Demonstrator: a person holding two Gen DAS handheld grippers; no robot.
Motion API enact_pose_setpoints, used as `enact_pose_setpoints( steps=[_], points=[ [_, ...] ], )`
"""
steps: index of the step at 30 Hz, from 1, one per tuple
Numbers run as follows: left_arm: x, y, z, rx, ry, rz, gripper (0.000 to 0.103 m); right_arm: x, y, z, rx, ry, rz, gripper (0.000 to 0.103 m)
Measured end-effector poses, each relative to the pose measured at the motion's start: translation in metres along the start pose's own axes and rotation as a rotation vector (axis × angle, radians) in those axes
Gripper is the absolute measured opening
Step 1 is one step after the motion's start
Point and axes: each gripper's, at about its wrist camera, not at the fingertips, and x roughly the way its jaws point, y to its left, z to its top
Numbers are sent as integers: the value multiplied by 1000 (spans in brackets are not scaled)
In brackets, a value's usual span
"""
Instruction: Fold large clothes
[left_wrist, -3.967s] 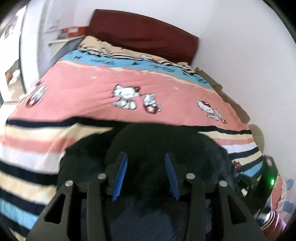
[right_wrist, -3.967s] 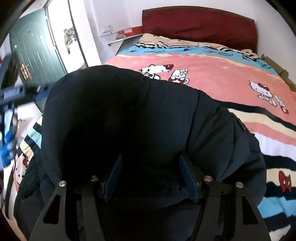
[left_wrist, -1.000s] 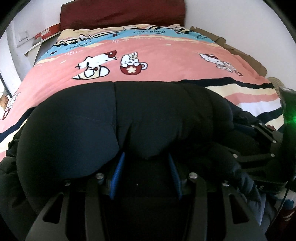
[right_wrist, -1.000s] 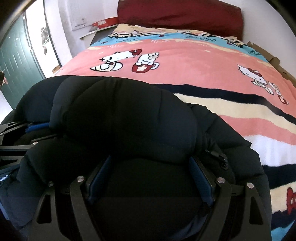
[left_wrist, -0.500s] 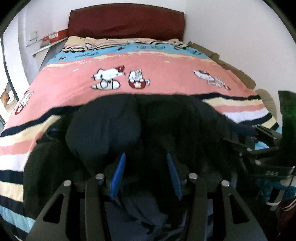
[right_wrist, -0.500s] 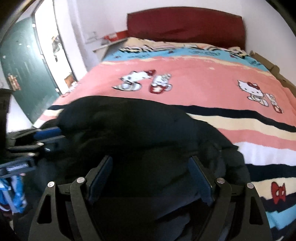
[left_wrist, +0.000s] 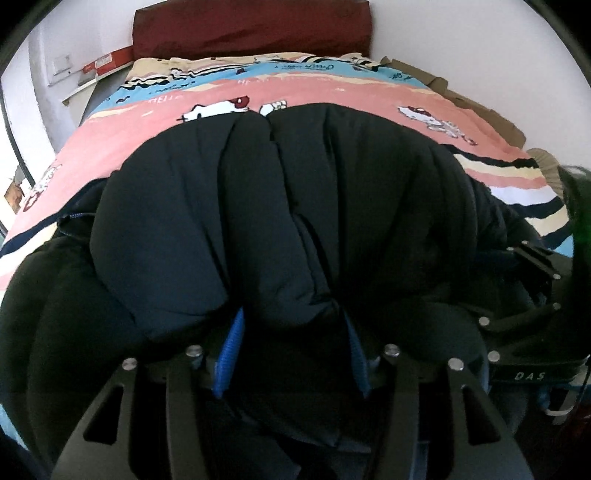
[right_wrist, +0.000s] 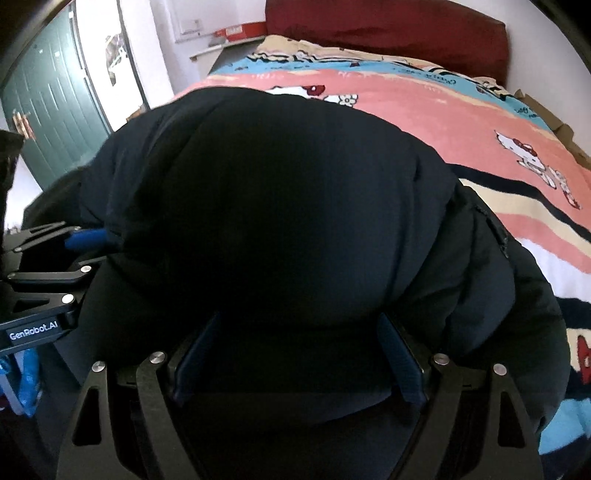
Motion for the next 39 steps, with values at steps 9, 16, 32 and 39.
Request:
enact_pose_setpoints(
  steps=[9,16,32,39],
  points=[
    [-35,3,-14,-39,-28,11,51,-38,4,-13,52,-2,-21,83],
    [-60,1,-12,-63,-42,3,51,-56,9,-18,66,24,-34,83],
    [-192,55,-108,-116,-5,-16,63,-209,-7,-115,111,-25,-96,92],
    [-238,121,-179,-230,3,-37,64,-262,-43,-186,184,2,-121,98]
  ],
)
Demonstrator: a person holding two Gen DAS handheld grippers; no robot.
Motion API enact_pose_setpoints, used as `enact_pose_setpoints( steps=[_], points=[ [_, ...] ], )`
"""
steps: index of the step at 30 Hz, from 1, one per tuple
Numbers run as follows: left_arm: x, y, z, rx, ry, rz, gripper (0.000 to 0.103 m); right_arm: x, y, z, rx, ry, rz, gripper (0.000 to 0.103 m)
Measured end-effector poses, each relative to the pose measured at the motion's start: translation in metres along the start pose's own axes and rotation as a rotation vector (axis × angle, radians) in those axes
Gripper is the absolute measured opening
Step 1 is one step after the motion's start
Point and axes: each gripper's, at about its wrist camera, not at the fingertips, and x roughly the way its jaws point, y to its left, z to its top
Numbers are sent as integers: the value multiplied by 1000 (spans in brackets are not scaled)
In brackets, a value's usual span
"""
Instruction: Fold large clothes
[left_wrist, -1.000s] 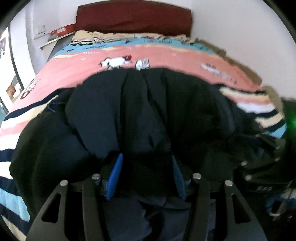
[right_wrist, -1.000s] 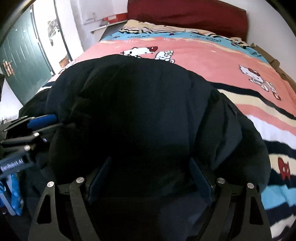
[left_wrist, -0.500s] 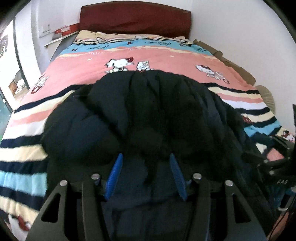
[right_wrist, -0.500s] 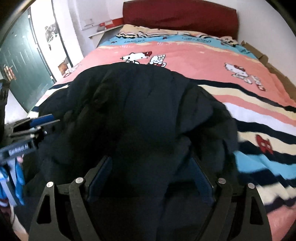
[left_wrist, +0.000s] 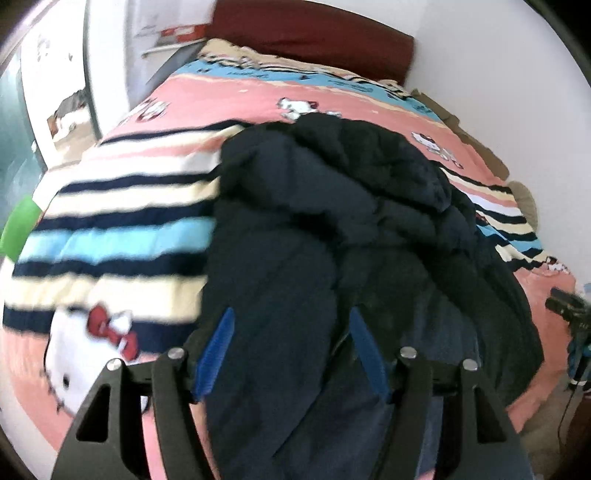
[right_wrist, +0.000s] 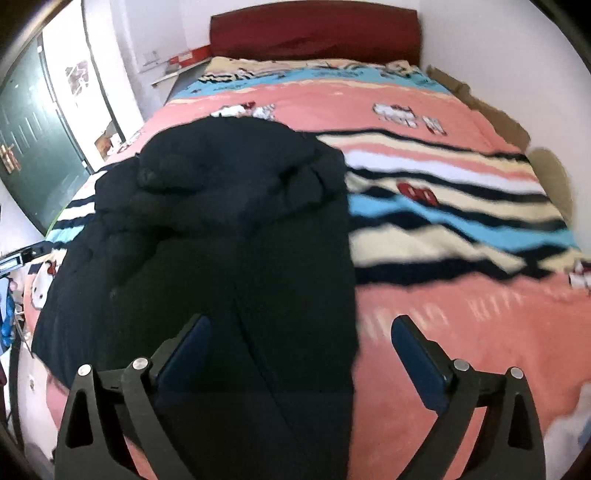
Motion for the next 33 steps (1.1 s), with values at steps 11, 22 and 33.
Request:
enact_pose_setpoints(
  steps=[11,22,33],
  points=[
    [-11,76,-76,-221,72,-109,64,18,-24,-60,104,94,115,99],
    [30,100,-115,-480,140,-369,64,55,-30,-82,211,185,253,100],
    [47,80,-140,-493,204,-605,68,68,-19,-84,210,237,356,102]
  ],
)
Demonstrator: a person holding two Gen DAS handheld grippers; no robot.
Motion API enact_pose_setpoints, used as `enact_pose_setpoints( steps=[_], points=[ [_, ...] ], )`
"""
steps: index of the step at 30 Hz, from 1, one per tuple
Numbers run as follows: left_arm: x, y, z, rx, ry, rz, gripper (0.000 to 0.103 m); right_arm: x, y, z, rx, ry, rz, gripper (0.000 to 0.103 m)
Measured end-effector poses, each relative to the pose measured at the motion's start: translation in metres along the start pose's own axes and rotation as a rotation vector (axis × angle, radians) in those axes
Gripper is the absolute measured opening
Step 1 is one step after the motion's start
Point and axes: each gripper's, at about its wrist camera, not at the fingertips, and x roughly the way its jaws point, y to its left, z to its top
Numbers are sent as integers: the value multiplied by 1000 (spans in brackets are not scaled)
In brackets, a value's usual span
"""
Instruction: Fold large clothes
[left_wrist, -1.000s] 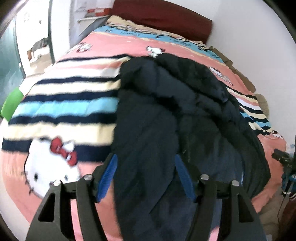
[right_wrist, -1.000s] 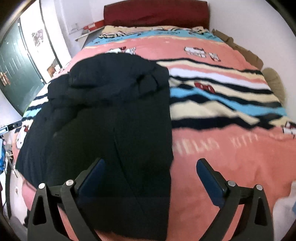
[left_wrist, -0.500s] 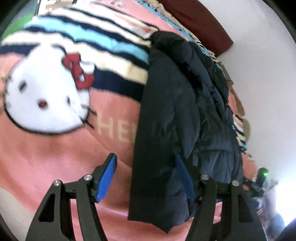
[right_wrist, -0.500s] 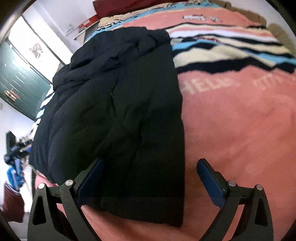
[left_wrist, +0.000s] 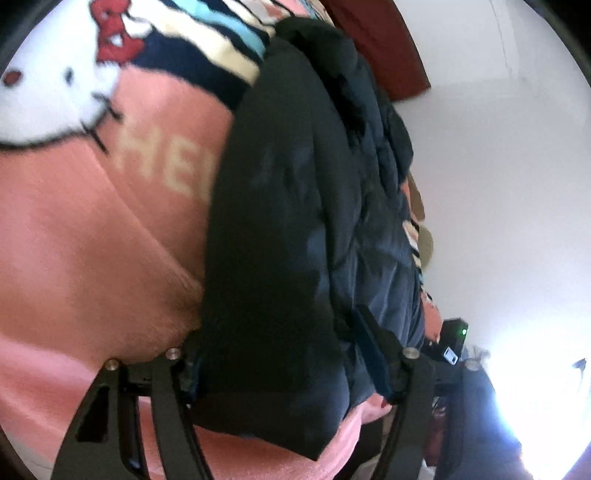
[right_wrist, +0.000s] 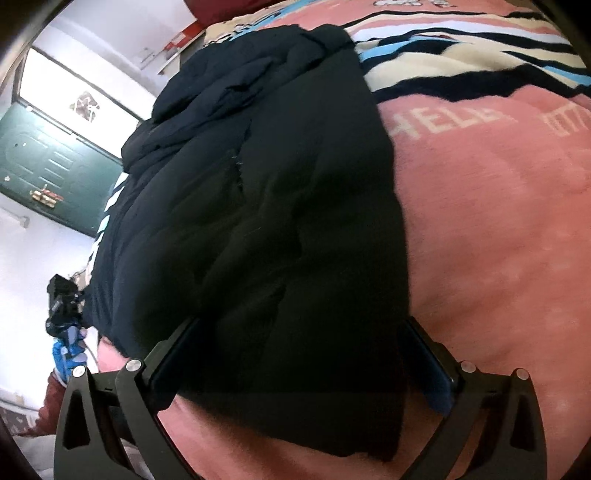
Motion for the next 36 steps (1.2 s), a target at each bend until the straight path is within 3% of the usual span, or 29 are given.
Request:
enact_pose_setpoints(
  steps=[7,12,15,18,20,22,24,27,36],
  points=[
    [4,-3,-6,1,-21,-11,68,1,4,-1,6,0,29,99],
    [4,-13,-10,47,-46,36,65,-1,3,-3,19,2,33,83],
    [4,-19,-9,66,-51,36,50,-2,3,-4,26,3,40,73],
    [4,-23,-9,72,-63,30,34,-2,3,-6,24,18,49,72],
    [4,-27,-9,68,-77,31,28,2,2,-6,18,40,50,72],
    [3,-34,-8,66,-90,31,23,1,4,-6,3,37,42,64],
    [2,-40,-5,70,-101,27,19,-5,6,-5,-9,11,52,36],
    [-4,-54,3,84,-122,7,16,-18,10,1,-32,-51,88,22],
    [-41,-120,51,153,-249,-119,15,-61,19,43,-28,-280,226,15]
  ],
)
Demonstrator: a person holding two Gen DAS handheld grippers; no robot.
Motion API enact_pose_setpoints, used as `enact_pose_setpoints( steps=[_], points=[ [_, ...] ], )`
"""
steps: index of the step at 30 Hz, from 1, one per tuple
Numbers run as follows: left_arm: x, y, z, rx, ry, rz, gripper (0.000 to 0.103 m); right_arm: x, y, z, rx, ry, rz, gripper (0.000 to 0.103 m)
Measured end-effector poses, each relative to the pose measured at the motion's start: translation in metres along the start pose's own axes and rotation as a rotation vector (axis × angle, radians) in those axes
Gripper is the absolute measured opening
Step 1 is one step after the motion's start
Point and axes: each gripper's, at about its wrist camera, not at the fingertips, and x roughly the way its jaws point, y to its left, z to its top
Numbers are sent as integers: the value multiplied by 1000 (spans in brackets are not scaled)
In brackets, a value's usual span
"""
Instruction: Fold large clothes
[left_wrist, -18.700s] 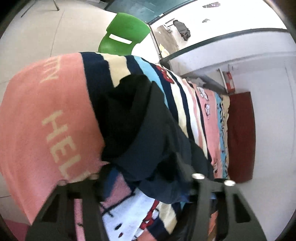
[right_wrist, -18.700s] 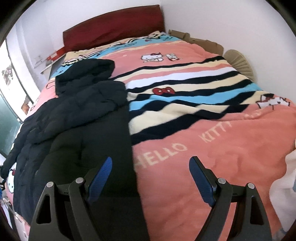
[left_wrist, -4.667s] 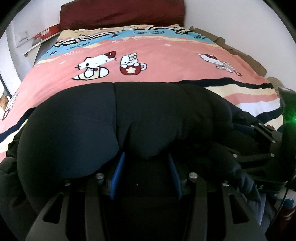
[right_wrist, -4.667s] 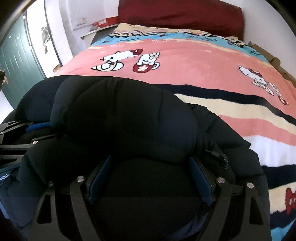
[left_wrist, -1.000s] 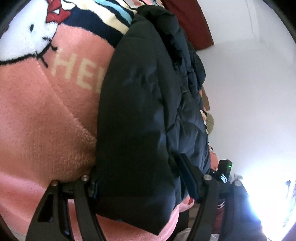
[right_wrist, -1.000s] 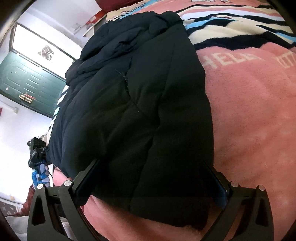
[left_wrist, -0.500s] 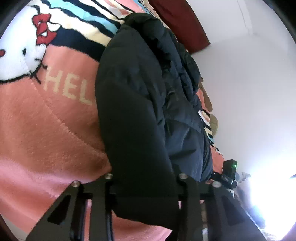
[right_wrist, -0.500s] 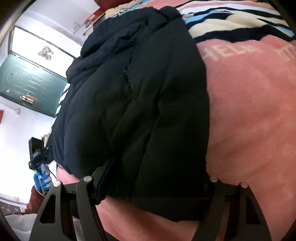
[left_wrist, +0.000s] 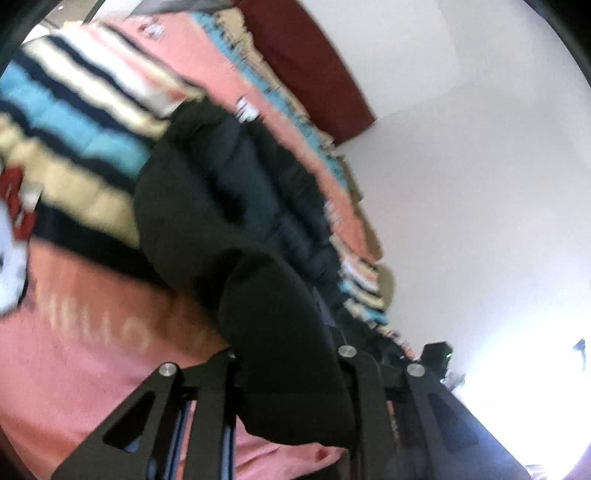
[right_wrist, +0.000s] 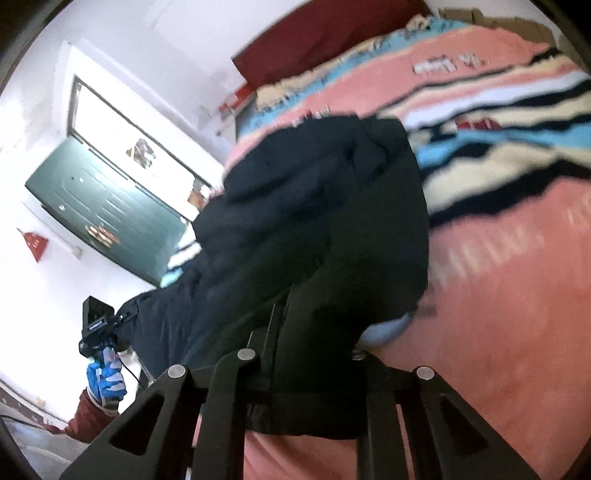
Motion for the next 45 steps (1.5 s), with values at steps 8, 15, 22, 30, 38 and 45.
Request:
enact_pose_setpoints(
  steps=[8,15,22,30,38,45],
  points=[
    [15,-29,85,-65,-117,-182,15,-13,-1,85,86,-200,127,14],
    [62,-36,163,-61,-168,-133,15,20,-10,167,167,-253,86,14],
    [122,-4,239,-140,-165,-21,16,86,-25,232,296,-248,-20,15],
    [195,49,279,-188,-102,94,21,163,-62,272,432,-199,-120,16],
    [243,92,281,-213,-44,88,23,213,-93,272,452,-144,-153,16],
    [219,95,282,-299,-103,-105,53,208,-92,272,432,-164,-120,38]
  ],
)
